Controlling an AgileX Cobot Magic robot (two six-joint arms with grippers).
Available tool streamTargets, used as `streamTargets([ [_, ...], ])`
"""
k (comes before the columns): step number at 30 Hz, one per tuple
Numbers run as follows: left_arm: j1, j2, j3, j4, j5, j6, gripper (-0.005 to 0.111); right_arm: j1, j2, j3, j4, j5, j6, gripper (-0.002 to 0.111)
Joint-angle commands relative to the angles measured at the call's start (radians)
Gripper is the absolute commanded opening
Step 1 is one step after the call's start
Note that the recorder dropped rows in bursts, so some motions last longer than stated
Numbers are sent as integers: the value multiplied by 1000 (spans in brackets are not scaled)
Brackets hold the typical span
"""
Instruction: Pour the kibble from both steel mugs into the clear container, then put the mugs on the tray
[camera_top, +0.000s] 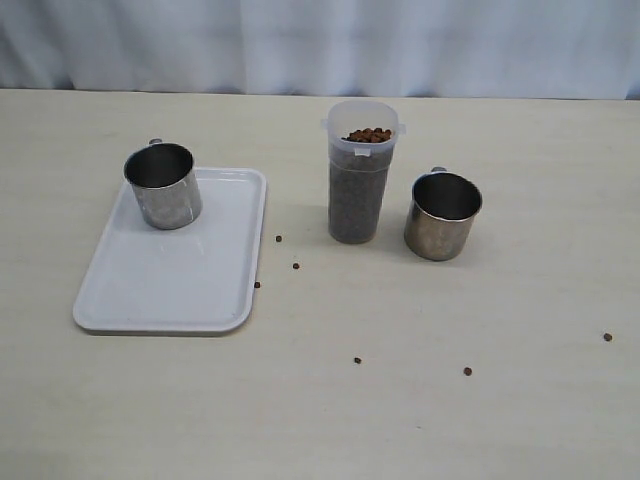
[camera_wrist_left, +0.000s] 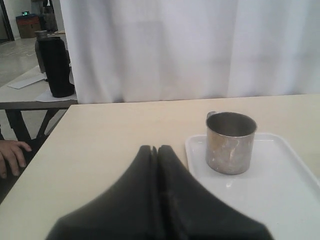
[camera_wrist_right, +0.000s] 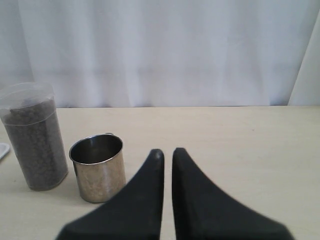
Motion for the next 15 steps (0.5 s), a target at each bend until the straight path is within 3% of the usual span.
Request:
streamTargets([
  [1, 24, -2, 3, -16, 9, -2, 0, 3, -3, 3, 0, -8, -2, 5],
  [15, 50, -2, 3, -13, -4, -2, 0, 3, -3, 3, 0, -8, -2, 5],
])
